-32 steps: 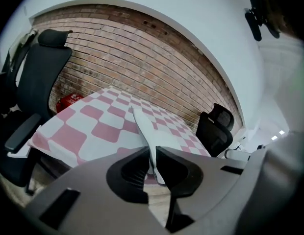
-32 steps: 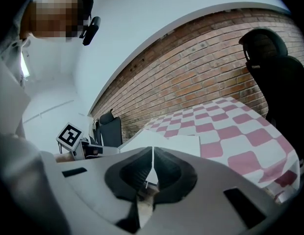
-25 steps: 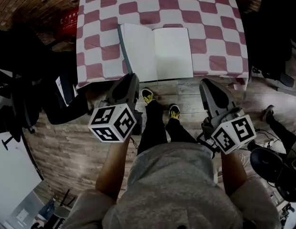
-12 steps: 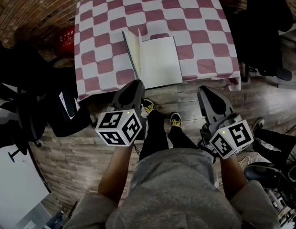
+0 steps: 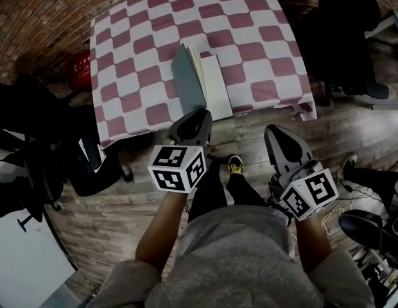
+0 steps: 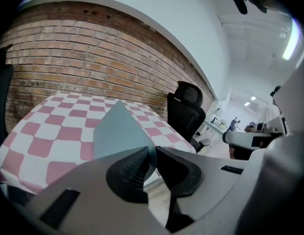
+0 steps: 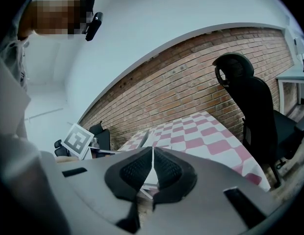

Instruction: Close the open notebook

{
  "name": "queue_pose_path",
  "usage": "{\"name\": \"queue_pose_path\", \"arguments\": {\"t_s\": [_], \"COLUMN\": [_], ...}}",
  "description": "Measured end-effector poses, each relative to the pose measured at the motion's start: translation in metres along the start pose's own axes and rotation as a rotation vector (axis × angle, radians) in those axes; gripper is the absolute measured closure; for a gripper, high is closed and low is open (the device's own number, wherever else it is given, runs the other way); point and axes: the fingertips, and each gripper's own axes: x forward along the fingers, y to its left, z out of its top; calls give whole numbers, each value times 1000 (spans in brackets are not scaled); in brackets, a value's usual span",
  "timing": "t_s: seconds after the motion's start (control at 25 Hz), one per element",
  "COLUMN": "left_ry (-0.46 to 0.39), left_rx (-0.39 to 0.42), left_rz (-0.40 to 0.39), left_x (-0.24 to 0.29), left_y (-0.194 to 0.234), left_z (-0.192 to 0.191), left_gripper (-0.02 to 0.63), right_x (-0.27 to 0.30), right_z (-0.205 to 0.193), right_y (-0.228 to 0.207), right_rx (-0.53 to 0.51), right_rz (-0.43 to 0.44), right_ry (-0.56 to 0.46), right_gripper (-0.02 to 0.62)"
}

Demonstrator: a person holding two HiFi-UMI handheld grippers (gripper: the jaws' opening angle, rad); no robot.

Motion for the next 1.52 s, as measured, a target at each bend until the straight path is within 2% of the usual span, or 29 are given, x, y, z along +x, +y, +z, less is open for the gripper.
{"name": "queue_pose_path", "arguments": {"t_s": [0.24, 0.56, 0.72, 0.88, 1.0, 1.16, 1.36, 1.52], "left_ry": [86, 182, 207, 249, 248, 252, 174, 88], "left_rx": [43, 165, 188, 173, 200, 173, 181, 171], "left_rz": [-45, -30, -56, -106, -100, -130, -116, -41], "left_x": [39, 79, 89, 94, 91, 78, 40, -2], "left_y": [-16, -24, -29, -40, -43, -55, -67, -67], "left_z": [-19, -49, -63, -84, -91, -98, -93, -81], "left_gripper": [557, 556, 502, 444, 443, 445, 450, 542], "right_x": [-11, -21, -27, -34, -40, -50, -62, -76], "right_z": [-4, -4, -7, -6, -5, 1, 17, 24], "right_y": [-20, -36, -38, -38, -36, -34, -26, -20], "right_rx": [21, 40, 44, 40, 36, 19, -30, -85], "right_rz": [-53, -100, -111, -116, -114, -108, -82, -64], "right_ry": [11, 7, 4, -5, -11, -29, -69, -78], "right_gripper": [563, 563, 563, 563, 563, 563, 563, 563]}}
